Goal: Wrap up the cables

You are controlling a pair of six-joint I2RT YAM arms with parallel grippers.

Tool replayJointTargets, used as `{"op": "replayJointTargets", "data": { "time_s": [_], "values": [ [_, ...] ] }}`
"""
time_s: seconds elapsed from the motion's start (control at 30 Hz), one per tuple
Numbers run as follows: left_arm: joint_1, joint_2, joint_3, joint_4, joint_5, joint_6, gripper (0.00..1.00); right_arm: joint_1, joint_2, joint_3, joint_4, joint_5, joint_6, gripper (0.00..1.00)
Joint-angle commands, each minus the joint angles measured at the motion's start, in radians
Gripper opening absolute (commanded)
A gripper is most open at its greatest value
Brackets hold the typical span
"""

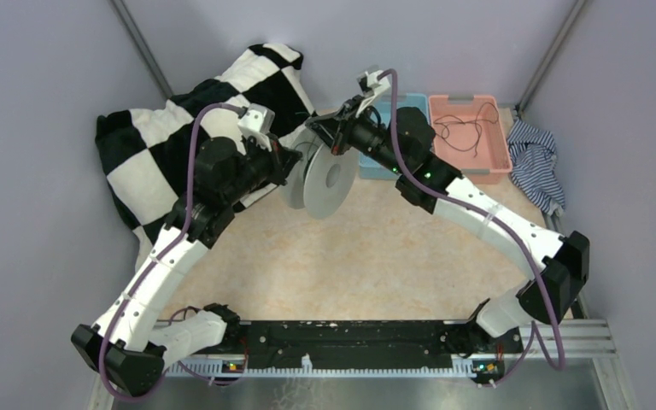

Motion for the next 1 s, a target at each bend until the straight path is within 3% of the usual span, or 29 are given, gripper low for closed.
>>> {"op": "replayJointTargets", "data": {
  "time_s": [0.0,0.37,0.8,0.97],
  "values": [
    [-0.002,-0.009,0.027,0.051,0.107,0.022,0.0,-0.057,-0.074,-0.011,0.051,0.0,0.03,0.0],
    [-0.003,0.008,0.06,-0.034,0.168,0.082,0.0,-0.171,-0.234,-0.219,0.05,0.02,0.078,0.0],
    [-0.003,0.026,0.101,-0.065,0.374,0.135,0.0,-0.212,-0.275,-0.301,0.056,0.013,0.108,0.0],
    [-0.003,0.03,0.136,-0.085,0.386,0.139,0.0,-0.238,-0.307,-0.34,0.034,0.015,0.103,0.0]
  ]
}}
